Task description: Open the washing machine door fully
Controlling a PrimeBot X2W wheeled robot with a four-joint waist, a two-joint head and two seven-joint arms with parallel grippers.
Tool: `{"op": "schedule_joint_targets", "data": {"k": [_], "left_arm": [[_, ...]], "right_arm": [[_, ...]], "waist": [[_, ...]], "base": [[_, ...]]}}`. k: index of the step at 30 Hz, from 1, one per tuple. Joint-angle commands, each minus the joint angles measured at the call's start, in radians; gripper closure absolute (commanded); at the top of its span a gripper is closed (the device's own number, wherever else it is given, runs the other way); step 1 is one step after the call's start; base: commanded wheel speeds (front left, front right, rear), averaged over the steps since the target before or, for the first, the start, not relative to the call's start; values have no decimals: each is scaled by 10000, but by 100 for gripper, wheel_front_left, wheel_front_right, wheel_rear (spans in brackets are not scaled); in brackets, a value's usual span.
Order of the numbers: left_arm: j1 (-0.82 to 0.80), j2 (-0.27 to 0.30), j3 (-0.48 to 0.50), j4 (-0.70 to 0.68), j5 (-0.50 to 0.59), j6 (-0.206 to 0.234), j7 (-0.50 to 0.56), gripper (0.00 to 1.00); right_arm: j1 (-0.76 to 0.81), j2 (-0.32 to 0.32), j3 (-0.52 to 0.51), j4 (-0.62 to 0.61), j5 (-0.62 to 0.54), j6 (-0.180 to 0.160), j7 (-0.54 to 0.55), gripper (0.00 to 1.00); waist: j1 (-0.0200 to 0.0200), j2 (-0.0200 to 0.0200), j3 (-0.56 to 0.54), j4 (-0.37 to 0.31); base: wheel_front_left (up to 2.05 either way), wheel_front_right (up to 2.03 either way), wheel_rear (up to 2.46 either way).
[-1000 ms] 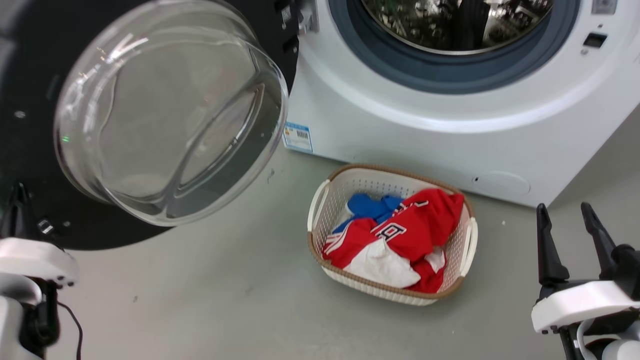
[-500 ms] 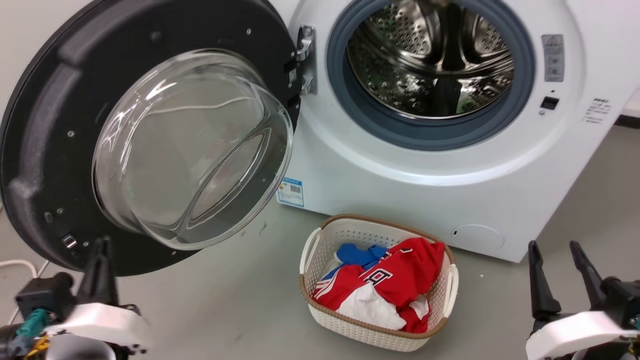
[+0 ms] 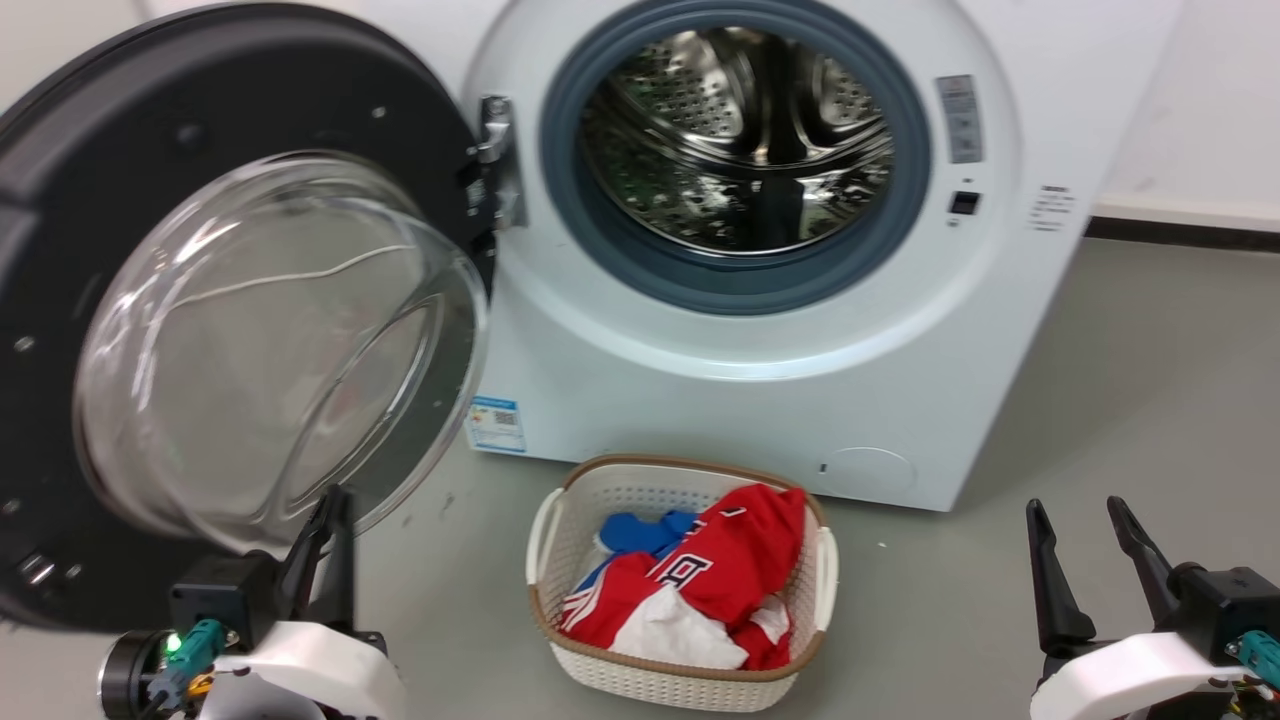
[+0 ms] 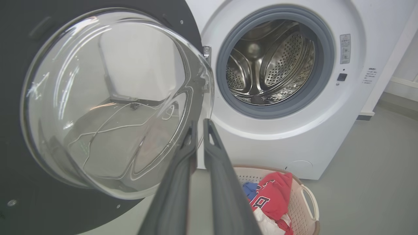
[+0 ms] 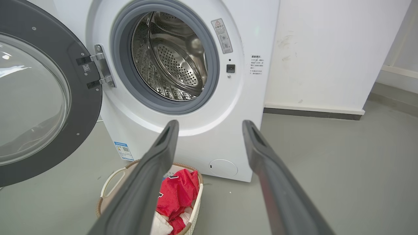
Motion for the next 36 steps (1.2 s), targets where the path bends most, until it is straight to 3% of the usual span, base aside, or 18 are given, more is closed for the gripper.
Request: {"op": "schedule_joint_targets", "data": {"k": [1, 14, 36], "left_arm": [[-167, -25, -67, 96, 93, -31, -18, 0], [-437, -333, -280, 864, 65, -149, -453, 0], [-706, -484, -378, 1273, 176, -131, -959, 0]], "right_arm": [[67, 5, 49, 20, 11, -2, 9, 0], [-82, 8, 439, 63, -140, -2, 108, 0], [-513, 5, 396, 83, -410, -2, 6, 0]], "waist": [[1, 0, -73, -416], [1, 0, 114, -1645], [1, 0, 479, -1617]], "base": [[0, 0, 0], [0, 0, 0], [0, 0, 0]]}}
